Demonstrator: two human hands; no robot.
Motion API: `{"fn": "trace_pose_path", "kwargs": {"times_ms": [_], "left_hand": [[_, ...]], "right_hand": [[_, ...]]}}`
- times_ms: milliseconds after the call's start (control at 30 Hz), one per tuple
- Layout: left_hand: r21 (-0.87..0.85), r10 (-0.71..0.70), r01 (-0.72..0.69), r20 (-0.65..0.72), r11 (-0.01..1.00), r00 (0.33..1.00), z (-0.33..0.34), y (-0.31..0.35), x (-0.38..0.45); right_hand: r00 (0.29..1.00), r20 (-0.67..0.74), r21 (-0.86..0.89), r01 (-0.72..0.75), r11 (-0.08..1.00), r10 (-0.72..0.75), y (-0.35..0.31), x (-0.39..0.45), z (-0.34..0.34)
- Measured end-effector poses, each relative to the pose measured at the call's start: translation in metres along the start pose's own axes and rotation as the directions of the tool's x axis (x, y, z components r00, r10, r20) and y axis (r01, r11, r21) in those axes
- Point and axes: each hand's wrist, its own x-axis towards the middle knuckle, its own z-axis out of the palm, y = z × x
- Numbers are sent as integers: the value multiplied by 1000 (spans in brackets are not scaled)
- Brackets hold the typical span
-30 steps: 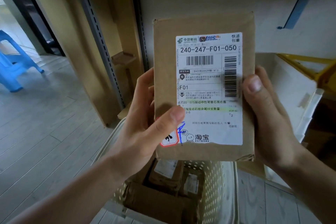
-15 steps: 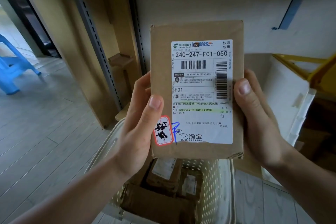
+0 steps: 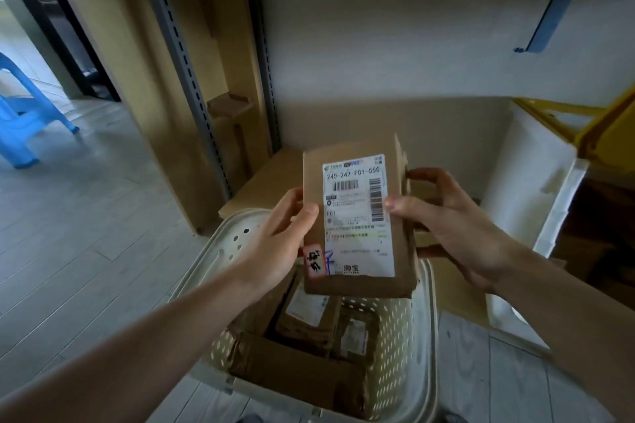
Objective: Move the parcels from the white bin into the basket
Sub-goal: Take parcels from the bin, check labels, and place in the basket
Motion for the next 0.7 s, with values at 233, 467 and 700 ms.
{"fn": "trace_pose_path", "kwargs": {"times_ms": [233,467,700], "left_hand": [[382,-183,153,43,912,982,-1,-35,21],[554,-440,268,202,788,875,23,-66,36],[555,-532,341,226,759,816,33,-90,47]], "right_hand": [[987,-41,-512,-153,845,153,33,12,11],[955,-168,-805,-276,525,244,79,24,51],[925,-236,-867,-339,365,298,100,32,72]]}}
